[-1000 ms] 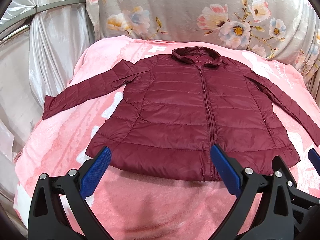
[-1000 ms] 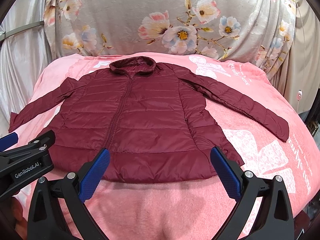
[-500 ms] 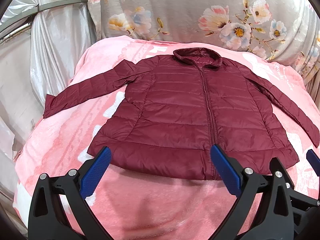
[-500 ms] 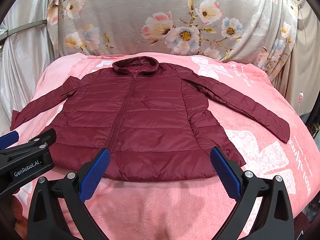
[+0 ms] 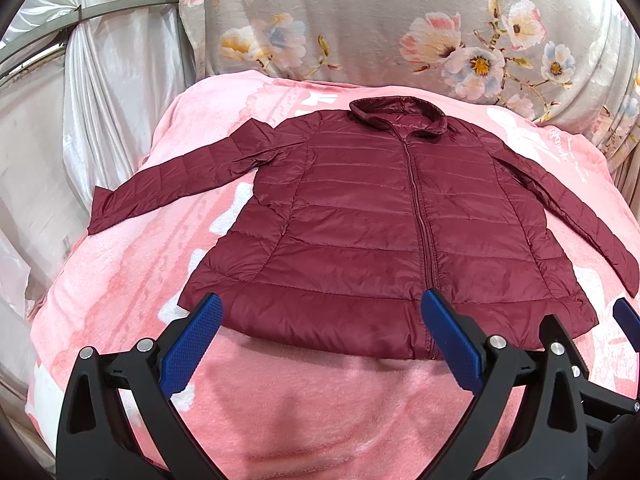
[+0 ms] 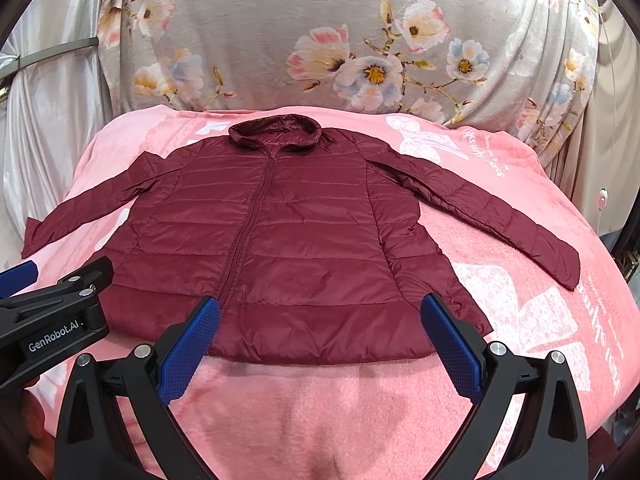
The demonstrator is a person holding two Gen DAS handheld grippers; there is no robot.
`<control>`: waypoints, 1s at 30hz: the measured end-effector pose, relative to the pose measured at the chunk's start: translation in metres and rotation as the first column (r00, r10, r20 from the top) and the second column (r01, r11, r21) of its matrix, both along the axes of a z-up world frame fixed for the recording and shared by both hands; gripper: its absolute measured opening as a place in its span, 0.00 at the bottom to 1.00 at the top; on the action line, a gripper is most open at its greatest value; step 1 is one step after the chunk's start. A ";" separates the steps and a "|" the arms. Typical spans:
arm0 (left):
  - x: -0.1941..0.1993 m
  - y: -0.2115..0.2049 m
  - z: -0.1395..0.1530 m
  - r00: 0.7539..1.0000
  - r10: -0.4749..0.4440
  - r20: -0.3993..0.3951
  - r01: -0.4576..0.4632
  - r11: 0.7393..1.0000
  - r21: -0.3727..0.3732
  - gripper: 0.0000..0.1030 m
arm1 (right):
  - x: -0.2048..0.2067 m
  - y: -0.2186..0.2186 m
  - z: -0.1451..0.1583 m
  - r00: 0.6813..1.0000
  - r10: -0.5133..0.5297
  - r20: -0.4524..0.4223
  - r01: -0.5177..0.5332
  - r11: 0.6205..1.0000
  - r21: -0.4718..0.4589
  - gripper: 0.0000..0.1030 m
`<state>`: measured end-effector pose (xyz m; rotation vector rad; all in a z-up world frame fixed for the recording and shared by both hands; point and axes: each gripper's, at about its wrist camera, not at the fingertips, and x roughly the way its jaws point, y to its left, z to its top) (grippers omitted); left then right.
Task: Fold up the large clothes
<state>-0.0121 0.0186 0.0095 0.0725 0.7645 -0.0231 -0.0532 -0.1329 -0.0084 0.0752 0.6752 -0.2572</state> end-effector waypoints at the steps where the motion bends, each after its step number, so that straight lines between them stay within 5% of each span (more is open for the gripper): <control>1: 0.001 0.000 -0.002 1.000 0.000 0.000 0.000 1.000 0.001 0.94 | 0.000 0.000 0.000 1.000 -0.001 0.001 0.001 1.000 0.000 0.95; 30: 0.005 0.009 -0.009 1.000 0.005 -0.011 -0.005 1.000 0.001 0.94 | 0.002 0.004 -0.004 1.000 0.005 -0.005 -0.005 1.000 0.006 0.95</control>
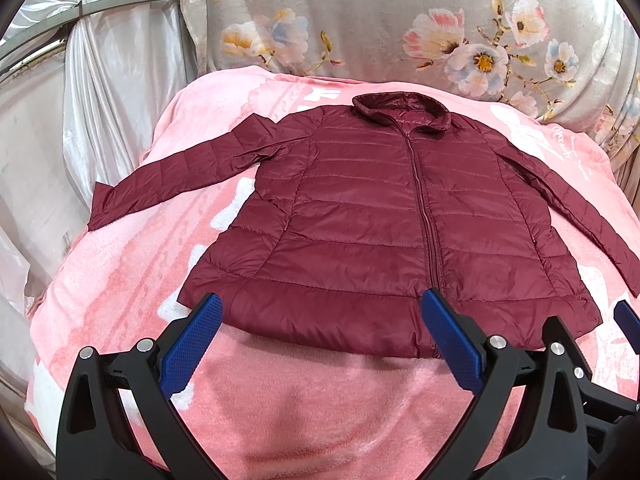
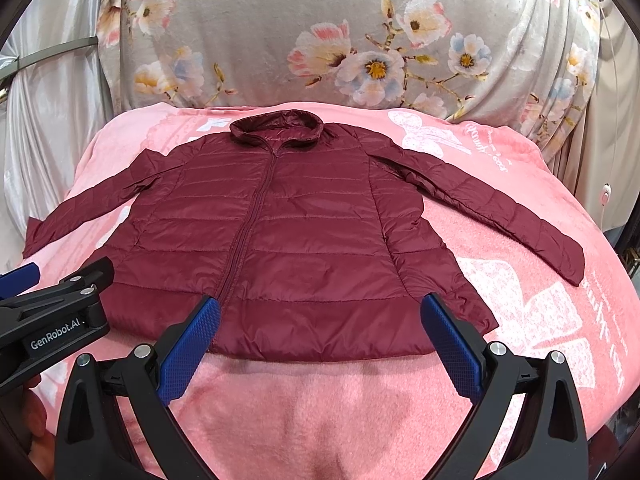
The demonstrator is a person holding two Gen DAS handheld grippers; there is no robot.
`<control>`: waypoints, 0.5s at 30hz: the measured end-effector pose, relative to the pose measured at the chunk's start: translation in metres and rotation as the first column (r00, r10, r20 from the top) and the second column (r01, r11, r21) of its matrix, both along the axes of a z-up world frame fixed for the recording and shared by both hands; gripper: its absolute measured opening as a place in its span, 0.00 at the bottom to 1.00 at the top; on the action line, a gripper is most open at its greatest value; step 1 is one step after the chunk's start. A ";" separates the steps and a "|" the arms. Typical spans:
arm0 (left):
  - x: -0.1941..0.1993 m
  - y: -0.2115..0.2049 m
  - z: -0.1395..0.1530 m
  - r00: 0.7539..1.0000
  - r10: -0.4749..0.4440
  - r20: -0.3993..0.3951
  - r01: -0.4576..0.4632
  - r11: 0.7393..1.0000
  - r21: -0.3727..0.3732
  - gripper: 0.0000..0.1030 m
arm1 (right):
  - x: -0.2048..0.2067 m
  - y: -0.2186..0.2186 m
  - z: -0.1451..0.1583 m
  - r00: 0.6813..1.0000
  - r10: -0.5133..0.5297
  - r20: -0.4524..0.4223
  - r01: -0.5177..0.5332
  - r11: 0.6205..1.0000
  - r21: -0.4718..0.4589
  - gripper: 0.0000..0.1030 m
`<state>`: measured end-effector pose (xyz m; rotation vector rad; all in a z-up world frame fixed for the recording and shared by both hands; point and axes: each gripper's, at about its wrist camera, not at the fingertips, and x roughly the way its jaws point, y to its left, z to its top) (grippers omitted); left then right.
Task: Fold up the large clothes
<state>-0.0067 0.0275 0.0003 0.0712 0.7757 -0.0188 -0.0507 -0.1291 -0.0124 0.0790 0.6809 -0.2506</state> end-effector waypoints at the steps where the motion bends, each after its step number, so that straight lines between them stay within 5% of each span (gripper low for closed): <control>1: 0.000 -0.001 0.000 1.000 -0.002 0.000 0.002 1.000 0.002 0.94 | 0.000 0.000 0.000 1.000 0.000 0.000 0.000 1.000 0.000 0.95; 15: 0.010 -0.004 -0.007 1.000 0.014 -0.024 -0.014 1.000 0.010 0.94 | 0.005 -0.007 -0.011 1.000 0.000 -0.016 0.001 1.000 0.023 0.95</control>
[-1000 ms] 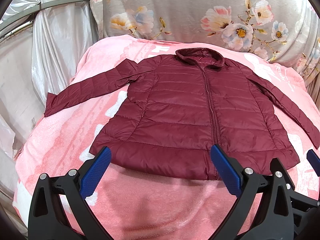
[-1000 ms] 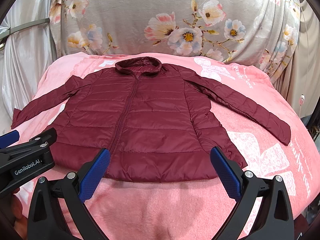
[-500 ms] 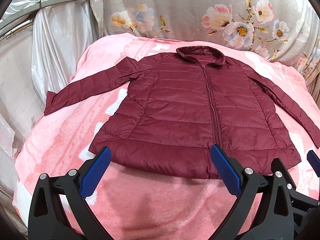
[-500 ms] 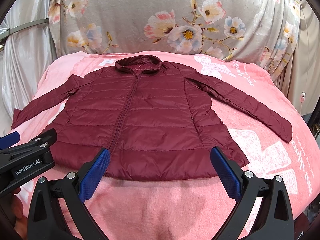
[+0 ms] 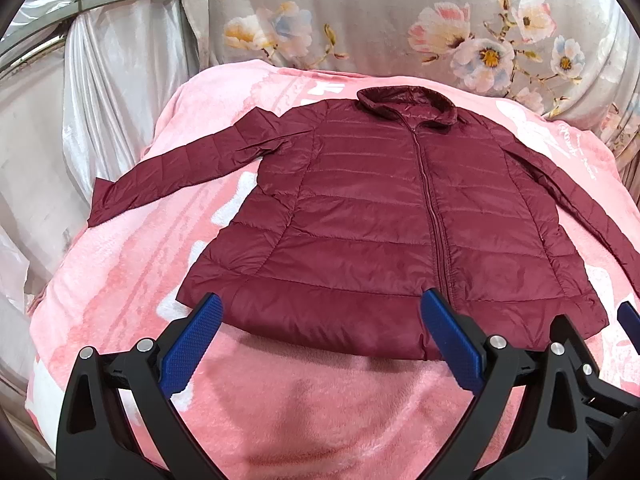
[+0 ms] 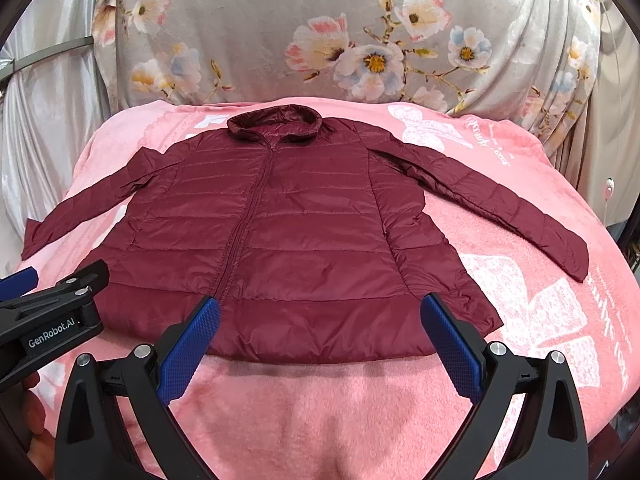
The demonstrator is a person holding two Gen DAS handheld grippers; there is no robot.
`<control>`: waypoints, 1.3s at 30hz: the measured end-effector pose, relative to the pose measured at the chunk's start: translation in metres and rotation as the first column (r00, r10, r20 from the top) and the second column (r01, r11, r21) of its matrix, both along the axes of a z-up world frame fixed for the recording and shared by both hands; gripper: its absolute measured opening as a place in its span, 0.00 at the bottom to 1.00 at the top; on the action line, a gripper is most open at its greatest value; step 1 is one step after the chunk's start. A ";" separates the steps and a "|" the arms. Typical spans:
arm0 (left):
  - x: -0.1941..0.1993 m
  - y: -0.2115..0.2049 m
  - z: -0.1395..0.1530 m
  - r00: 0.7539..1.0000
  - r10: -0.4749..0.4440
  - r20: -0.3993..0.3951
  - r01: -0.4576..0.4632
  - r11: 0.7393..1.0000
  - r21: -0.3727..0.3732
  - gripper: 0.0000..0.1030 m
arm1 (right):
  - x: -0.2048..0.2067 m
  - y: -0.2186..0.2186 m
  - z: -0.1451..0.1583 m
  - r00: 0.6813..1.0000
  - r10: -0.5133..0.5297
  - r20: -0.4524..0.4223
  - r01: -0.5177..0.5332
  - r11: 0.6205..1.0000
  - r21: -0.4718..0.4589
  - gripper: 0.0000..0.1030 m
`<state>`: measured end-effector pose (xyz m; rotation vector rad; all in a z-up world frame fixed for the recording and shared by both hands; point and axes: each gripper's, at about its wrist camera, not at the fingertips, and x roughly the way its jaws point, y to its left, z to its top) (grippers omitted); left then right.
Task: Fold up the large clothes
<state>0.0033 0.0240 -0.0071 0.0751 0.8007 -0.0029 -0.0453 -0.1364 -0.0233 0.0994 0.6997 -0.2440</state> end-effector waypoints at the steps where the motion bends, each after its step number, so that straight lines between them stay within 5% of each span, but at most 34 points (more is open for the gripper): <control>1: 0.001 -0.001 -0.001 1.000 0.000 -0.003 0.000 1.000 0.002 0.94 | 0.002 -0.002 0.000 1.000 0.001 -0.003 -0.001 1.000 0.005 0.95; 8: 0.015 -0.006 -0.011 0.999 0.006 -0.032 -0.006 1.000 0.016 0.94 | 0.017 -0.031 -0.004 1.000 -0.027 -0.005 0.027 0.999 0.040 0.95; 14: 0.034 -0.003 -0.019 0.999 0.021 -0.047 -0.020 1.000 0.020 0.94 | 0.026 -0.121 -0.012 0.981 -0.194 -0.010 0.194 0.973 0.128 0.95; 17: 0.048 0.000 -0.021 0.998 0.030 -0.054 -0.029 0.999 0.013 0.94 | 0.022 -0.185 -0.021 0.948 -0.318 -0.018 0.314 0.926 0.209 0.95; 21: 0.063 0.002 -0.023 0.998 0.029 -0.058 -0.028 1.000 0.007 0.94 | 0.007 -0.270 -0.041 0.869 -0.493 -0.043 0.477 0.811 0.340 0.95; 26: 0.084 0.006 -0.026 0.996 0.053 -0.066 -0.054 0.999 -0.006 0.94 | -0.001 -0.334 -0.068 0.788 -0.607 -0.104 0.587 0.690 0.424 0.93; 31: 0.102 0.009 -0.025 0.996 0.078 -0.036 -0.078 0.997 0.019 0.94 | 0.003 -0.375 -0.090 0.743 -0.653 -0.145 0.630 0.610 0.480 0.84; 34: 0.111 0.012 -0.025 0.995 0.093 -0.025 -0.092 0.995 0.027 0.94 | 0.009 -0.394 -0.091 0.716 -0.687 -0.122 0.655 0.602 0.456 0.70; 36: 0.119 0.016 -0.026 0.994 0.106 -0.022 -0.106 0.994 0.025 0.94 | 0.017 -0.405 -0.091 0.696 -0.709 -0.117 0.677 0.593 0.436 0.40; 39: 0.129 0.022 -0.028 0.992 0.125 -0.027 -0.124 0.992 0.016 0.94 | 0.028 -0.428 -0.091 0.677 -0.728 -0.105 0.677 0.560 0.478 0.08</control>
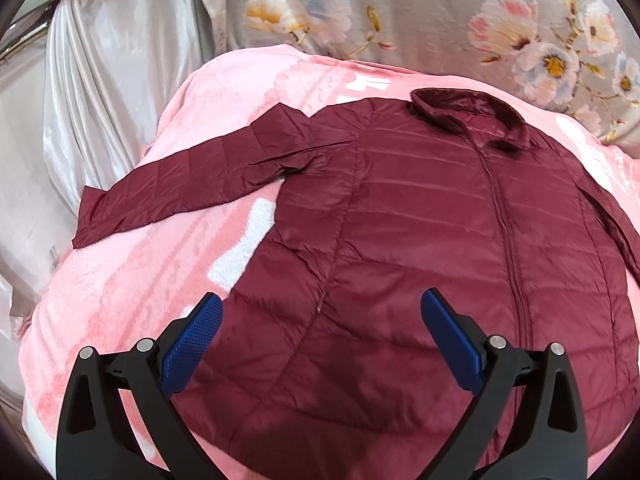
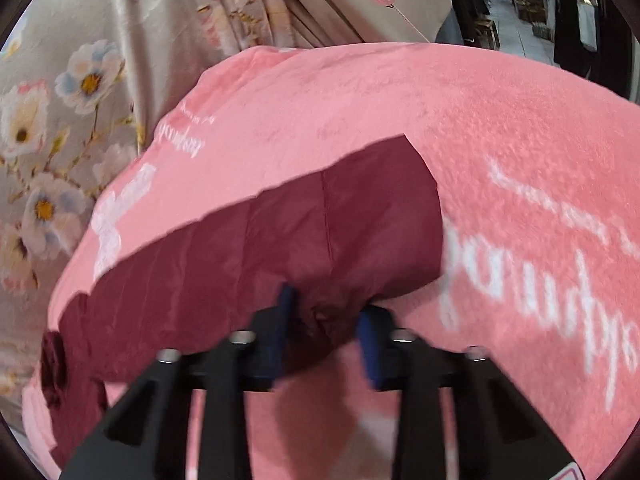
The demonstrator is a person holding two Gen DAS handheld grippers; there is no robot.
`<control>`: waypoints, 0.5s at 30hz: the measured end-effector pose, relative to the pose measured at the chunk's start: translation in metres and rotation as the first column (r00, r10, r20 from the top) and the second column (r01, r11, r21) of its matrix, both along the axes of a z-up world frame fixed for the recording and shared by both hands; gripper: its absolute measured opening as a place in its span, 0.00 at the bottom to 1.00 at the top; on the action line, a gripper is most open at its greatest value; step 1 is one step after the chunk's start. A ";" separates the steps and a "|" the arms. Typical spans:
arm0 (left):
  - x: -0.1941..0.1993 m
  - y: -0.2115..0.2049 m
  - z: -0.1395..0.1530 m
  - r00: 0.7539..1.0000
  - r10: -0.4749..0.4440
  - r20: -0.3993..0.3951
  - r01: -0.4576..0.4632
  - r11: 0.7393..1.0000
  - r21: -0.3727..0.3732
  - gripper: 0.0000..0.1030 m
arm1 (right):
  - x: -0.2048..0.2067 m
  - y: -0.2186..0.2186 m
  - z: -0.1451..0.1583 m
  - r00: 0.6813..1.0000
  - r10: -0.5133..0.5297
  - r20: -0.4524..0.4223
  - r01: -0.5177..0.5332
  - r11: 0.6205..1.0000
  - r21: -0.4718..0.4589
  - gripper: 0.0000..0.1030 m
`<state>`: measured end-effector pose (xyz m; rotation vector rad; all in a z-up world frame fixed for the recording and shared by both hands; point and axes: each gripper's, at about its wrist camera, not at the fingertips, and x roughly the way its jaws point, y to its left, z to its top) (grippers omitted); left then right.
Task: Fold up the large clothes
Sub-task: 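Grasp the jacket sleeve cuff with the right gripper and lift it, then fold the held sleeve across the jacket body with the right gripper while the left gripper pins the body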
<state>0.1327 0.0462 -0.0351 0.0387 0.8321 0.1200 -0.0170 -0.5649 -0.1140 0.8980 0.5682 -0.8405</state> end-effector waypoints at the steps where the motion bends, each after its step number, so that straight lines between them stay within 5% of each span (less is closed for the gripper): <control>1: 0.003 0.002 -0.001 1.000 0.001 -0.004 -0.001 1.000 -0.006 0.94 | 0.006 -0.006 0.004 1.000 0.000 0.020 0.000 1.000 0.005 0.08; 6: 0.022 0.011 0.000 1.000 0.017 -0.001 -0.017 1.000 -0.015 0.94 | 0.058 0.026 0.077 0.985 0.143 0.099 -0.123 0.975 -0.185 0.06; 9: 0.032 0.017 0.005 0.999 0.044 0.019 -0.043 0.999 -0.017 0.94 | 0.110 0.087 0.129 0.921 0.367 0.134 -0.310 0.895 -0.320 0.05; 13: 0.047 0.032 0.007 0.997 0.082 0.015 -0.081 0.995 -0.059 0.94 | 0.174 0.189 0.167 0.748 0.653 0.119 -0.551 0.710 -0.439 0.05; 15: 0.053 0.040 0.007 0.995 0.100 0.013 -0.099 0.993 -0.070 0.94 | 0.206 0.246 0.170 0.629 0.772 0.088 -0.660 0.591 -0.463 0.05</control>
